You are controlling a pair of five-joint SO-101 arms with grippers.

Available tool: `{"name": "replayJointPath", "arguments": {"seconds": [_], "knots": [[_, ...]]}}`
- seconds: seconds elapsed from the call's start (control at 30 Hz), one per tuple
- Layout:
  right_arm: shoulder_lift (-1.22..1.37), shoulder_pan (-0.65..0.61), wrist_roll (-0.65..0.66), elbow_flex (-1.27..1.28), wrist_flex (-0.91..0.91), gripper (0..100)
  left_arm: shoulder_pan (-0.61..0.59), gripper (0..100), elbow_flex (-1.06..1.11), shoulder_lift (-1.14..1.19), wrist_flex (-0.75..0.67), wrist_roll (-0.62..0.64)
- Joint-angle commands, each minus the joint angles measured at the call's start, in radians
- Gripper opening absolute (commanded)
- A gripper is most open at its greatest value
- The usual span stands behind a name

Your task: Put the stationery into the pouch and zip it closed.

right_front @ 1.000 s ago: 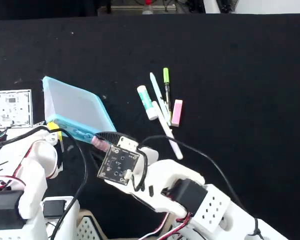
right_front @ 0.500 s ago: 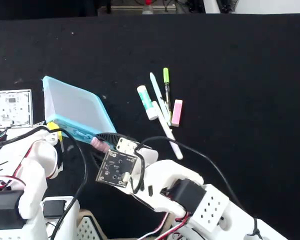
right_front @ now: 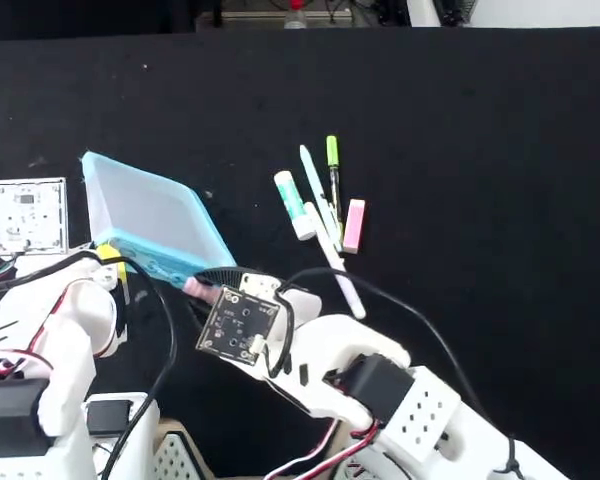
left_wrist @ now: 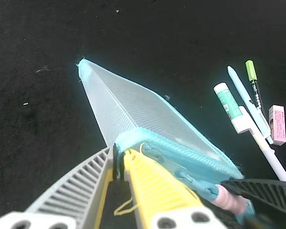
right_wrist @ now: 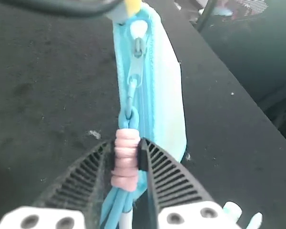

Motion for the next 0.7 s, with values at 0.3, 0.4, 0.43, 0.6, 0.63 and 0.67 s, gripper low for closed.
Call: {"name": "replayJointPath", "arguments": {"seconds": [0.3,0.4,0.43,0.6,0.63,0.67], "knots": [[-0.015,0.183,0.083,-0.177,0.187,1.0,-0.008,3,-0.033,0.002,-0.012,0.012],[-0.015,0.21,0.087,-0.217,0.249,1.0,-0.008,3,-0.038,0.002,-0.012,0.015],[-0.015,0.224,0.087,-0.234,0.264,1.0,-0.008,3,-0.038,0.002,-0.012,0.015],[-0.015,0.285,0.087,-0.289,0.29,1.0,-0.018,3,-0.038,-0.005,-0.012,0.017],[-0.015,0.296,0.087,-0.292,0.287,1.0,-0.018,3,-0.038,-0.005,-0.012,0.02],[-0.015,0.307,0.087,-0.297,0.287,1.0,-0.018,3,-0.038,-0.005,-0.012,0.037]]}}
